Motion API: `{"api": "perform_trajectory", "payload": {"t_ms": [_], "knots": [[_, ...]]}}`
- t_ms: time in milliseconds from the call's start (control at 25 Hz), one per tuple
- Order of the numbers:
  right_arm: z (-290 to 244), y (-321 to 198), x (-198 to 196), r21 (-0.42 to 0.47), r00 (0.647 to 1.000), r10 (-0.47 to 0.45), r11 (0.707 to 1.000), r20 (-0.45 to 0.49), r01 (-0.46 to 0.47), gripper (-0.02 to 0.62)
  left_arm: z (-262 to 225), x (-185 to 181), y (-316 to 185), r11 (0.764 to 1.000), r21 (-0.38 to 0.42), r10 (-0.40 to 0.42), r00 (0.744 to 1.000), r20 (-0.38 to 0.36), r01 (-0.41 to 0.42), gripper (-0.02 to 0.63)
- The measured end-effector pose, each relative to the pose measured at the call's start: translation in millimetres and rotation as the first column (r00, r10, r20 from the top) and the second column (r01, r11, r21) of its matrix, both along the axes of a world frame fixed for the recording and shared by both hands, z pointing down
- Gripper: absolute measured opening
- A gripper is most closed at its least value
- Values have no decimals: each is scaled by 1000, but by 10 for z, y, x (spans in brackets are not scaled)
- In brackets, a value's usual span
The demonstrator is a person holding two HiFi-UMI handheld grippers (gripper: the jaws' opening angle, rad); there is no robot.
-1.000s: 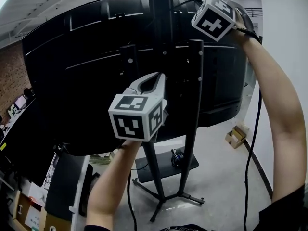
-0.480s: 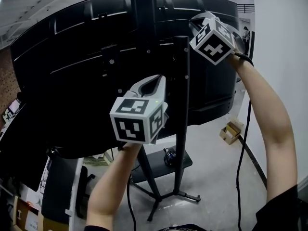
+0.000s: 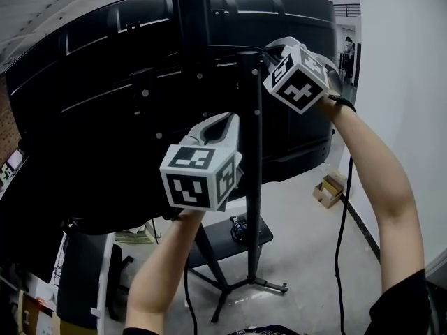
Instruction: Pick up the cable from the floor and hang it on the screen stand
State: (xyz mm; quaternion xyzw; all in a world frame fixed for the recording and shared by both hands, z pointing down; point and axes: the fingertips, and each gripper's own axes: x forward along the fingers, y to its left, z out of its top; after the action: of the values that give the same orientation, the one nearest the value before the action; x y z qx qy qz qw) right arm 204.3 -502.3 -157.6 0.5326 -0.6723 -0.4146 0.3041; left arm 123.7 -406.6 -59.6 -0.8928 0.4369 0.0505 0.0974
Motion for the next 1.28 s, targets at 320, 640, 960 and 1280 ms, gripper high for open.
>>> {"api": "perform_trajectory", "payload": {"t_ms": [320, 640, 960, 1280], "knots": [[71, 97, 0, -25, 994, -14, 1000, 109, 17, 23, 15, 19, -11, 1000, -2, 3, 1000, -3, -3, -3], [53, 143, 47, -84, 940, -92, 988, 329, 126, 23, 12, -17, 15, 1000, -3, 3, 1000, -5, -3, -3], [51, 177, 51, -18, 879, -196, 974, 435, 226, 66, 22, -64, 38, 1000, -7, -2, 1000, -5, 2, -3], [-7, 293, 91, 39, 870, -229, 971, 437, 236, 89, 57, -66, 14, 1000, -14, -1, 1000, -7, 0, -3]]}}
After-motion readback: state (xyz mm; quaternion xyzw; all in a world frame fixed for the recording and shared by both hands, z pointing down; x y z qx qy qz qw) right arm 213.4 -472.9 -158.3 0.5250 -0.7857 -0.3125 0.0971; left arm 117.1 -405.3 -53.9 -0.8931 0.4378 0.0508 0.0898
